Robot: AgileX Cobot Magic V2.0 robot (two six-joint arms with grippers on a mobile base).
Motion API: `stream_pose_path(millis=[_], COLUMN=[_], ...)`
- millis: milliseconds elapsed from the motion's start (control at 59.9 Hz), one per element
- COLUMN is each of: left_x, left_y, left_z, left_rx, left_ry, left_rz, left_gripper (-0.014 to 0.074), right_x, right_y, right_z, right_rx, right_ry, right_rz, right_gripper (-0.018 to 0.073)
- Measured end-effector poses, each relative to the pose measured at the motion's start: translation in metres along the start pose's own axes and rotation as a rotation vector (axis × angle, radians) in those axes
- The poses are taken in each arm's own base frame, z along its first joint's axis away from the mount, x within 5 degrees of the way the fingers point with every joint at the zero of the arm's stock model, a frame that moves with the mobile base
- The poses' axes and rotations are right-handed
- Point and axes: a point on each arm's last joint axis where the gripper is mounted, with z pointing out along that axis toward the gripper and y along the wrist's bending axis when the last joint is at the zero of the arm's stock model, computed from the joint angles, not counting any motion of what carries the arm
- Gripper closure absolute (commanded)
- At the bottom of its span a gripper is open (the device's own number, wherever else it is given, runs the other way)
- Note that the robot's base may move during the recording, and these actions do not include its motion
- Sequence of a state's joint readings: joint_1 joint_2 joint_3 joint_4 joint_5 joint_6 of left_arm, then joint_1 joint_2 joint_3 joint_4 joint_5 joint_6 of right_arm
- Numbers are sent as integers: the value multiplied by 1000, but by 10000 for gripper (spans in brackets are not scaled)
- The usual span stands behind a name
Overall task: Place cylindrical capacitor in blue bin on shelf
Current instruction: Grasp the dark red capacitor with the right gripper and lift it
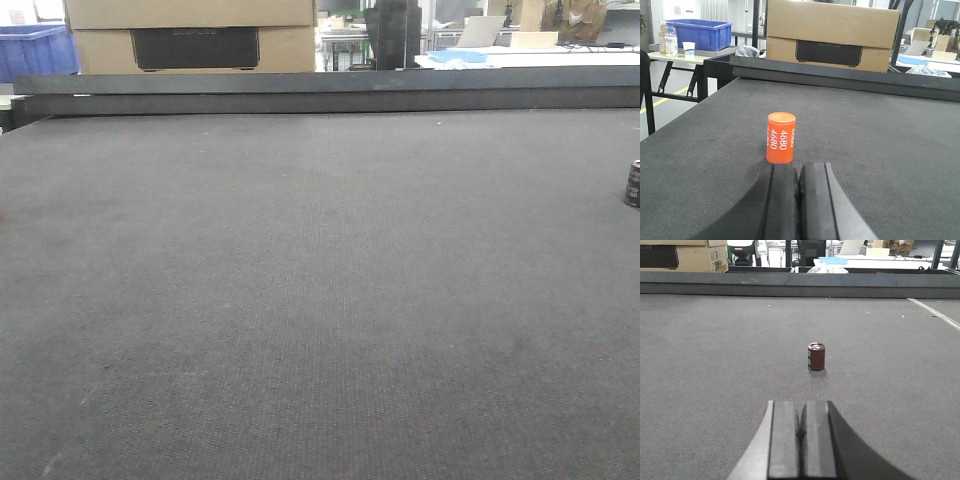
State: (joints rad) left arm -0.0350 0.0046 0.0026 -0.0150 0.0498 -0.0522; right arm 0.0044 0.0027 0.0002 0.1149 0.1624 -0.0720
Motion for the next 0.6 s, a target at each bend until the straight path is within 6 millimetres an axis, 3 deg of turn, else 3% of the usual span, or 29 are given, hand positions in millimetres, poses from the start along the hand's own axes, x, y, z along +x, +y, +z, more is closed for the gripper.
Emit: stream_pose_path(millis=[601], left_x=[0], left_y=[0], left_z=[0], left_rx=[0], left_ry=[-2], left_rz=[0], left_gripper=[707], right_x=[0], right_y=[0], right_z=[0], right_rx=[0], right_ry=[0], right_rz=[0], right_gripper=[701])
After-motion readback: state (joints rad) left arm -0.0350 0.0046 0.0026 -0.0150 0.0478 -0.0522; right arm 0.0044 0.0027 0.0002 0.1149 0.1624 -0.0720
